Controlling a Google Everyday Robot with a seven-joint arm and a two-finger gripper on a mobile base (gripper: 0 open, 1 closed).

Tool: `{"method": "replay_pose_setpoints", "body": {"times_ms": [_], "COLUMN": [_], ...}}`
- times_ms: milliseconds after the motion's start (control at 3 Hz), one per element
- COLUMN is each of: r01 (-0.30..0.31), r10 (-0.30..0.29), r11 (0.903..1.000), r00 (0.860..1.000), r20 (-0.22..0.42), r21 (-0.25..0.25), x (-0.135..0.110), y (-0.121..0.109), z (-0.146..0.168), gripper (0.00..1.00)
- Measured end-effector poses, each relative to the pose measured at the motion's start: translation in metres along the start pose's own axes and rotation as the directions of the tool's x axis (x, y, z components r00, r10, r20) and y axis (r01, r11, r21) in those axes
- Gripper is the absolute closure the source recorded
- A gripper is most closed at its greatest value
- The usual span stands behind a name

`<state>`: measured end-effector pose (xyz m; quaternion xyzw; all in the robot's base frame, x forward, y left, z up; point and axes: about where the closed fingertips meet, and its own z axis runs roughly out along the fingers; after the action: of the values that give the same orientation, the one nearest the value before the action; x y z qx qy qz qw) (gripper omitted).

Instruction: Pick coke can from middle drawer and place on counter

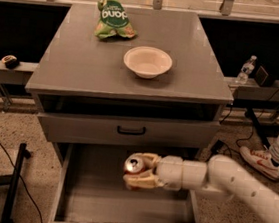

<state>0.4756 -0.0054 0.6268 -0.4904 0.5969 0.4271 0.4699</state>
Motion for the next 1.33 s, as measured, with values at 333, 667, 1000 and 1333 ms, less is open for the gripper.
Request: {"method": "replay_pose_setpoints", "body": {"times_ms": [333, 667, 1000, 1333], "r01": [0.049, 0.058, 0.095, 0.180], "r10": [-0.042, -0.051, -0.099, -0.202], "r11": [0.9914, 0.9905, 0.9725, 0.9486], "r00": [0.998, 0.997, 0.995, 0.977], "r20": [-0.056, -0.056, 0.009, 0.061], "r21": [0.121, 0.125, 0.213, 0.261], "x": [-0.033, -0.037, -0.074, -0.147], "y": [-0.027, -0.030, -0.043, -0.051], "z": [-0.095, -0.097, -0.101, -0.103], "gripper": [1.00, 1.00, 1.00, 1.00]}}
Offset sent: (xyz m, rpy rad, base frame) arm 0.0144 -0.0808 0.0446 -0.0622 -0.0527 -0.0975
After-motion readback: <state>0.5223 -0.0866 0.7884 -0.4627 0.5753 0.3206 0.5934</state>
